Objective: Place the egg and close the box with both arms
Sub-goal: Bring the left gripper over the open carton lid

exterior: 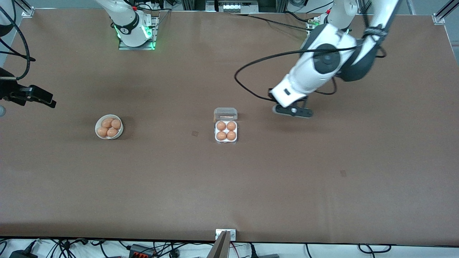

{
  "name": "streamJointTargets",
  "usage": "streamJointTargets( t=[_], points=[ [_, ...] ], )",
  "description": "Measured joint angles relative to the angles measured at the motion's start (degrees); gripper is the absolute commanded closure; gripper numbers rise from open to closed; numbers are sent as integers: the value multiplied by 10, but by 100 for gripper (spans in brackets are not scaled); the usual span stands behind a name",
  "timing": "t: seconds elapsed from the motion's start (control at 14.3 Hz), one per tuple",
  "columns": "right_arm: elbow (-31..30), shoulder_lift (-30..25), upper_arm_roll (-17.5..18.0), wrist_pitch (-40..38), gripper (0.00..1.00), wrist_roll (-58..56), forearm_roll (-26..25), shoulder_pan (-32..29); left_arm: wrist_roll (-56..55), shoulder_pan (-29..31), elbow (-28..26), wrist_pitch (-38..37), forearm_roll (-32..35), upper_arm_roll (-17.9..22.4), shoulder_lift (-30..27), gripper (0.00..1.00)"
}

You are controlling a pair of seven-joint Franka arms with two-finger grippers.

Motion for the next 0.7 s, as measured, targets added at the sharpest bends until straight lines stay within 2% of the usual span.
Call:
streamJointTargets(
  t=[0.21,0.42,0.7],
  points=[
    [-7,-9,3,1,0,-1,0,1,-57,-52,-23,105,2,-8,43,99],
    [-7,-10,4,4,0,-1,0,5,-96,-88,-24,204,37,-8,98,99],
    [-7,-10,4,5,0,-4,0,5,-141,-120,-23,295,60,-7,159,99]
  ],
)
